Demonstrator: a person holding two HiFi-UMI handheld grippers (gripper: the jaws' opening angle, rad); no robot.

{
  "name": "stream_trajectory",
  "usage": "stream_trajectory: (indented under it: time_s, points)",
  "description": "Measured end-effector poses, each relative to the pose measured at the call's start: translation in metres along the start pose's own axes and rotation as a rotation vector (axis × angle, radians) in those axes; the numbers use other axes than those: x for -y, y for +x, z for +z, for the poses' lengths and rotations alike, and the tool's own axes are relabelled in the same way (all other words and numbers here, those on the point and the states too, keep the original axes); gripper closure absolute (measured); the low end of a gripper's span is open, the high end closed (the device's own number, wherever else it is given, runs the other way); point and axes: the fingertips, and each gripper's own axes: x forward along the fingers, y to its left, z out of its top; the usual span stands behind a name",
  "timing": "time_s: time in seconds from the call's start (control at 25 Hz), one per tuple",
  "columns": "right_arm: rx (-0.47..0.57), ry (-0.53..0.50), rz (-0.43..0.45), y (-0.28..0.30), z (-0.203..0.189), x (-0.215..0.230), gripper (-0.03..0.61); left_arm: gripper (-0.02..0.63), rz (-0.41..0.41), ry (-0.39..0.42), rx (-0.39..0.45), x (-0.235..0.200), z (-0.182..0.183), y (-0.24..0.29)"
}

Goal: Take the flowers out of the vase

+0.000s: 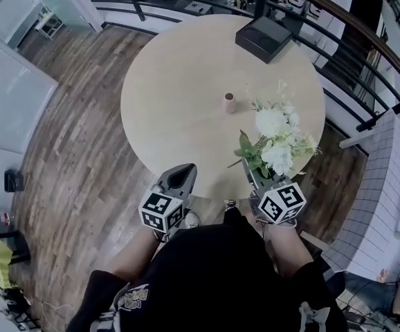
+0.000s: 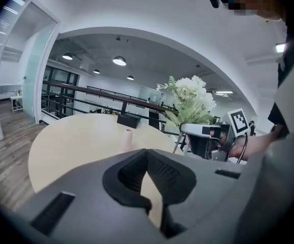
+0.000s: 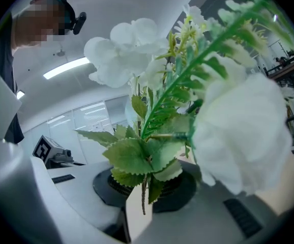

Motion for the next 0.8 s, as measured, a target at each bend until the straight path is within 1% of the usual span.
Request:
stream_trajectory:
  time_s: [0.16,0.4,0.64,0.8]
  points:
    - [0.016,0.009,-0.038,-0.009,-0.016,-0.043,0.503,0.606,-0.045,0.015,-0.008,-0.005,-0.014,-0.036]
    - [0.028,0.015,-0.075,-0.024,-0.041,-0.096,0.503,0.607,-0.08,0.019,0.004,-0.009,-0.029,-0.073]
    - [0.017,0.008,-0.083,-0.036,-0.061,-0.136,0.503,0.607,-0.125,0.026,0.022,0.0,-0.038,-0.096]
    - [0.012,0.011,-0.092,-0.044,-0.071,-0.153,0.503,0.607,-0.147,0.029,0.021,0.007,-0.045,-0.106]
